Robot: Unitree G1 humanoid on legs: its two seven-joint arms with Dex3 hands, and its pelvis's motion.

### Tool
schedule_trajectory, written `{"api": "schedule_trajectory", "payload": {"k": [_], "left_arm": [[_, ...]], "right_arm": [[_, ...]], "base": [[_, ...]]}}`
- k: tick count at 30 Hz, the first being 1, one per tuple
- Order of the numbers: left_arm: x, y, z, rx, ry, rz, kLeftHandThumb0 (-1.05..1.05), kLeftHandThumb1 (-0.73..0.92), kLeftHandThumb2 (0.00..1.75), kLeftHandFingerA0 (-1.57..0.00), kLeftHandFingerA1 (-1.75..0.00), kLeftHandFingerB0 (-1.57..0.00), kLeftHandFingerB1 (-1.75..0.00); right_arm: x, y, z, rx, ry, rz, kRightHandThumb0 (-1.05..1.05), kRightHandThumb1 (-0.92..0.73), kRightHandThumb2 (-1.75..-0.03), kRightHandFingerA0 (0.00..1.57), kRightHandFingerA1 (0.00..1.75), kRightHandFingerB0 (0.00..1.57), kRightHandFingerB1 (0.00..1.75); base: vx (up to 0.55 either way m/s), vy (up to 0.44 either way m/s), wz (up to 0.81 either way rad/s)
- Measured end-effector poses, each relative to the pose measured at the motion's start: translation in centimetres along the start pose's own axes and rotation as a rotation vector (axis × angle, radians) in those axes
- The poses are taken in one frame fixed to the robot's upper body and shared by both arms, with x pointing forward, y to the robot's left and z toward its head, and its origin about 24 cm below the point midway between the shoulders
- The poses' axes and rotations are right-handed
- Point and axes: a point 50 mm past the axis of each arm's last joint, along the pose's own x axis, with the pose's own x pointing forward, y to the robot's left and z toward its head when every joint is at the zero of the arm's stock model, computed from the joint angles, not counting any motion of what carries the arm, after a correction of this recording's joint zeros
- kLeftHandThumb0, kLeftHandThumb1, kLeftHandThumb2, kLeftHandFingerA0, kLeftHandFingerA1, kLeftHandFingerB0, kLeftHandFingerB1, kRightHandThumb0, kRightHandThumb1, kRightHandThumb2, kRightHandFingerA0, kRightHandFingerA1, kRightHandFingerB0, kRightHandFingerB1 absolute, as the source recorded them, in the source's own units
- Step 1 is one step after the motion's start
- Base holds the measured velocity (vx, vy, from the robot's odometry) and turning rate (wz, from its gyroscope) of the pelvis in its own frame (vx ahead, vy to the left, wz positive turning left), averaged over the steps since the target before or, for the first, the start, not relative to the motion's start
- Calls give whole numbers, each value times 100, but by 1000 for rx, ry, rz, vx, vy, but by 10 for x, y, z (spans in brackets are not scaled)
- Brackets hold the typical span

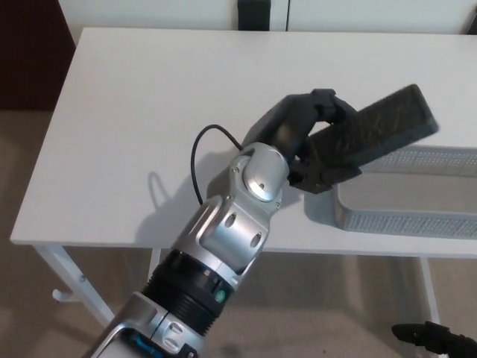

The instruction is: The robot walks towards a desk on which an eraser is kept on the left hand side and a container is kept on the right hand side. The robot picks up the eraser using its left hand and places it in the container.

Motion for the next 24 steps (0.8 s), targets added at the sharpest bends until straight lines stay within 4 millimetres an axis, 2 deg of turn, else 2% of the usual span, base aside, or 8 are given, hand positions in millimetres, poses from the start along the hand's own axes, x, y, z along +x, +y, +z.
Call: {"api": "schedule_trajectory", "payload": {"k": [5,7,13,14,17,18,20,24], "left_arm": [[2,-5,3,30,-4,-20,-20,74,76,-83,-149,-79,-99],[2,-8,6,48,-11,-27,-19,75,76,-77,-155,-75,-112],[4,-12,17,102,-43,-43,-21,81,70,-77,-160,-70,-120],[4,-13,19,112,-50,-46,-22,85,65,-70,-160,-68,-97],[4,-16,25,146,-69,-61,-21,83,65,-67,-159,-67,-99],[4,-17,29,160,-78,-68,-22,80,66,-68,-155,-70,-89],[4,-18,33,179,-91,-77,-26,80,64,-75,-122,-73,-56],[6,-20,45,231,-119,-101,-25,79,66,-71,-137,-70,-76]], "right_arm": [[0,0,2,-2,-8,3,-41,-48,-54,72,52,35,39],[1,0,3,-3,-12,4,-43,-48,-54,72,53,36,39],[1,0,3,-4,-14,4,-43,-48,-54,71,54,36,39],[1,0,4,-4,-14,5,-43,-48,-54,74,53,36,39],[1,-1,4,-5,-14,4,-44,-47,-54,73,53,37,39],[1,-1,4,-5,-14,4,-45,-47,-54,72,52,37,39],[1,-1,4,-6,-14,4,-44,-47,-54,72,52,37,39],[1,-2,4,-8,-14,3,-44,-48,-54,74,53,37,40]], "base": [[0,0,0],[0,0,0],[0,0,0],[0,0,0],[0,0,0],[0,0,0],[0,0,0],[0,0,0]]}}
